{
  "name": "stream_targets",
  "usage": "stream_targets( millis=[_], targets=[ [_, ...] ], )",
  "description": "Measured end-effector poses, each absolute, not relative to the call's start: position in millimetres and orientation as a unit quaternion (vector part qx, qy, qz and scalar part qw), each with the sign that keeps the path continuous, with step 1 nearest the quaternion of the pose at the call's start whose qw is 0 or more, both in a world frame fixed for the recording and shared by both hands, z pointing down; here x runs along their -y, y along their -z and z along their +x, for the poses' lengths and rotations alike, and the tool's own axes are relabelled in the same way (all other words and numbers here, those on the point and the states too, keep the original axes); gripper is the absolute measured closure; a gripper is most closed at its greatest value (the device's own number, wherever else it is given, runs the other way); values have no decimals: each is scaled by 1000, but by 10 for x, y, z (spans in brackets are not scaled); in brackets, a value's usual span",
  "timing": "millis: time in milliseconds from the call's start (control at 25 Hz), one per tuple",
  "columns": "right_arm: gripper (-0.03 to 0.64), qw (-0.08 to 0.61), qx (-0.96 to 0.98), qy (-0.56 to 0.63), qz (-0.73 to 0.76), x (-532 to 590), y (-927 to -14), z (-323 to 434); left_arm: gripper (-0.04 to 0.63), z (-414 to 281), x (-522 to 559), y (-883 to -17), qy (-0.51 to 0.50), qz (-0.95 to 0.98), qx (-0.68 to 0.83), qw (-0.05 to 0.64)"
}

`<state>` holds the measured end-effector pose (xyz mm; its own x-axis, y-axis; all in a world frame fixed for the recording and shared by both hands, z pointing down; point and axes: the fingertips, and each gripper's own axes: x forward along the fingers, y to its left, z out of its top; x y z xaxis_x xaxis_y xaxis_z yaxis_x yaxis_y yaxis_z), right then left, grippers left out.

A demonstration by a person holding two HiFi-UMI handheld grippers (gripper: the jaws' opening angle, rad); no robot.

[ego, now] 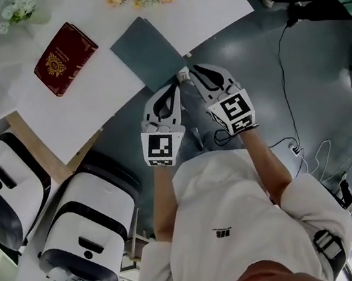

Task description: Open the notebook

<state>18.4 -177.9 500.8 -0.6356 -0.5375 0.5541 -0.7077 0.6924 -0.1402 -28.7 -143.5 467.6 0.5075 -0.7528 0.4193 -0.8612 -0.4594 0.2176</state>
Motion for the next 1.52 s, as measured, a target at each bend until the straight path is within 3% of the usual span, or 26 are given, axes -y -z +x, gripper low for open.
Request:
stream_targets(
  millis=[1520],
  targets=[
    [532,252,866,-270,337,2028,-6036,125,595,-233,1733,-5465,-166,833,467,246]
  ],
)
